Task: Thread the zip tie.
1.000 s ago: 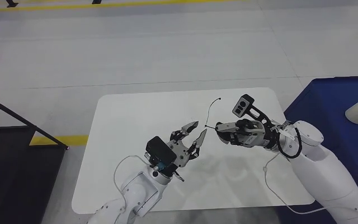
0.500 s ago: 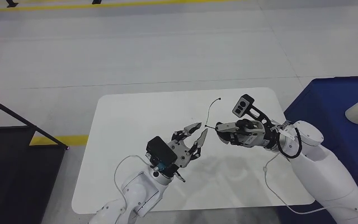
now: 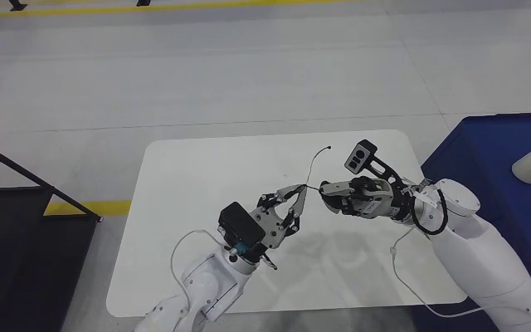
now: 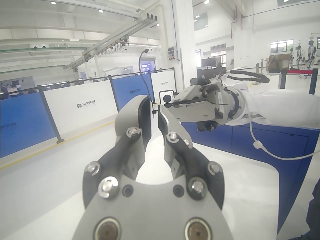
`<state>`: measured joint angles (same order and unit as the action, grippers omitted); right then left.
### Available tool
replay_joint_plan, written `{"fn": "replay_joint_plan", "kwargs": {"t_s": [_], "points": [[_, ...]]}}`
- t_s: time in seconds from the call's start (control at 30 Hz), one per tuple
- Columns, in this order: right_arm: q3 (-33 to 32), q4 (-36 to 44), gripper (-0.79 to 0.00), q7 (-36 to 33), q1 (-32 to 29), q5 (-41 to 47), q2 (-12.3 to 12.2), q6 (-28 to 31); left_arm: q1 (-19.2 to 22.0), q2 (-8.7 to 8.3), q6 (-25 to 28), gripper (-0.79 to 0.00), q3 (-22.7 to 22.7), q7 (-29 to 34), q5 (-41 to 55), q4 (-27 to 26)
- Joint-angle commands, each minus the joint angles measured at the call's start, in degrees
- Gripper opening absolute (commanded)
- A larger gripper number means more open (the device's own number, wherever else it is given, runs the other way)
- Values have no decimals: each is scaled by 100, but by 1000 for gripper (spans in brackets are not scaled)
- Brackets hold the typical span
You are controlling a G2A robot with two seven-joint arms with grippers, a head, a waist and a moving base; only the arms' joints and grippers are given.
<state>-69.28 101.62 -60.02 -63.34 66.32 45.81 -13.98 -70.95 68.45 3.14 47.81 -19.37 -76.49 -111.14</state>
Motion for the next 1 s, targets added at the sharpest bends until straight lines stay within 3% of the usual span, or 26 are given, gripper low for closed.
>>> {"fn": "replay_joint_plan", "kwargs": {"t_s": [0.0,0.83,0.9,0.97], "points": [[0,0,-785,0,0,0,0,0,-8,20,10,-785,-5,13,-19,7],[-573,160,-785,159,-232,108,73,-161,-240,161,142,-785,157,92,-257,-29],[-546,170,-785,161,-257,78,89,-166,-265,176,111,-486,170,76,-264,-31],[-515,164,-785,150,-275,64,104,-189,-278,189,128,-459,164,76,-273,-28]]}}
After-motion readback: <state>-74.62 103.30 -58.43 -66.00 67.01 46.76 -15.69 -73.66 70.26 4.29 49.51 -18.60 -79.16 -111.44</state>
